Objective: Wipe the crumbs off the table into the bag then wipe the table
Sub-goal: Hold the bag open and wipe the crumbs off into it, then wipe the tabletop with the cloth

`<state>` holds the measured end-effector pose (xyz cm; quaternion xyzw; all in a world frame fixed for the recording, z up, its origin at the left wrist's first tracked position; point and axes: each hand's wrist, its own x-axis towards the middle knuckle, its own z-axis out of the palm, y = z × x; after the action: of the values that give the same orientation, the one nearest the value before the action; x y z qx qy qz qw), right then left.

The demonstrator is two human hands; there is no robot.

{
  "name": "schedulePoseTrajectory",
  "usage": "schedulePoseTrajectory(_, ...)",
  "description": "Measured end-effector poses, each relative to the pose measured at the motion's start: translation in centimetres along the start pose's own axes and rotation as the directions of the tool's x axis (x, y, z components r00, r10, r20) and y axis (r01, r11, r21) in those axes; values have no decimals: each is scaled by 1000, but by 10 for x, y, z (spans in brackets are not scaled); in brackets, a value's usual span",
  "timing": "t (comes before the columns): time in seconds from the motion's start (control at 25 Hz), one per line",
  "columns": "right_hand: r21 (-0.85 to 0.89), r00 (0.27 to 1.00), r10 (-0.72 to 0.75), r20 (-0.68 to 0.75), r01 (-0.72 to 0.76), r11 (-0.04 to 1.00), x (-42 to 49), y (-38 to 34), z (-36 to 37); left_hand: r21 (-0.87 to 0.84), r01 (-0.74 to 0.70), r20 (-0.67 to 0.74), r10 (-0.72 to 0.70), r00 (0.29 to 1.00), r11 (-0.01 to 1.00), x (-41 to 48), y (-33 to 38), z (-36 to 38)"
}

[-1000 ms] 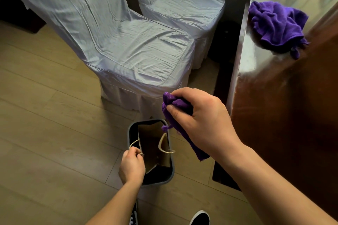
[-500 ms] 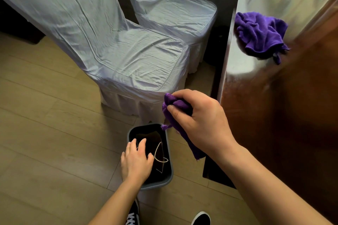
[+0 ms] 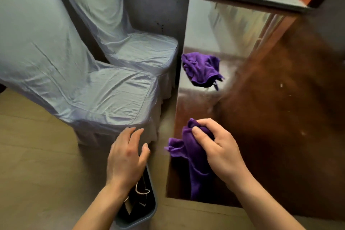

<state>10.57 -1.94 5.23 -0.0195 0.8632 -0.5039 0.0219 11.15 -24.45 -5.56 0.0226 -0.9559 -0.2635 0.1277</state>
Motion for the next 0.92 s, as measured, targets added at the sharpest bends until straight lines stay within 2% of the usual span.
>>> schedulePoseTrajectory(0.12,69,989,111,-93,-105,992,-8,25,-47,-59,-149,-44,147,988,987,24,56,-10)
schedulePoseTrajectory(0.24,191,967,195,-167,-162,968,-3,51,-82,-26,-258,71,259,963,966,40,107,9)
schedulePoseTrajectory(0.4,496,898,369,-238,-214,842,37,78,-103,82,-285,285,252,925,955,63,151,51)
schedulePoseTrajectory(0.48,537,884,387,-263,-199,819,65,84,-106,153,-295,331,232,915,943,79,161,70)
schedulePoseTrajectory(0.56,389,899,285,-333,-144,910,85,90,-105,210,-297,328,219,919,931,94,166,83)
schedulePoseTrajectory(0.64,42,935,53,-350,-41,998,92,96,-100,242,-269,301,191,934,932,102,164,89)
schedulePoseTrajectory(0.72,-296,971,-152,-185,92,951,82,104,-91,288,-267,286,184,940,920,101,161,92)
schedulePoseTrajectory(0.8,-564,961,-274,-26,212,798,75,112,-85,309,-268,277,183,943,913,98,159,91)
schedulePoseTrajectory(0.84,-625,950,-312,2,245,741,81,117,-88,309,-266,276,181,944,913,98,160,91)
schedulePoseTrajectory(0.88,-639,946,-324,-12,242,730,92,119,-93,308,-261,273,177,945,915,97,160,91)
schedulePoseTrajectory(0.92,-615,951,-304,-60,205,762,109,118,-100,307,-254,267,174,948,917,98,161,91)
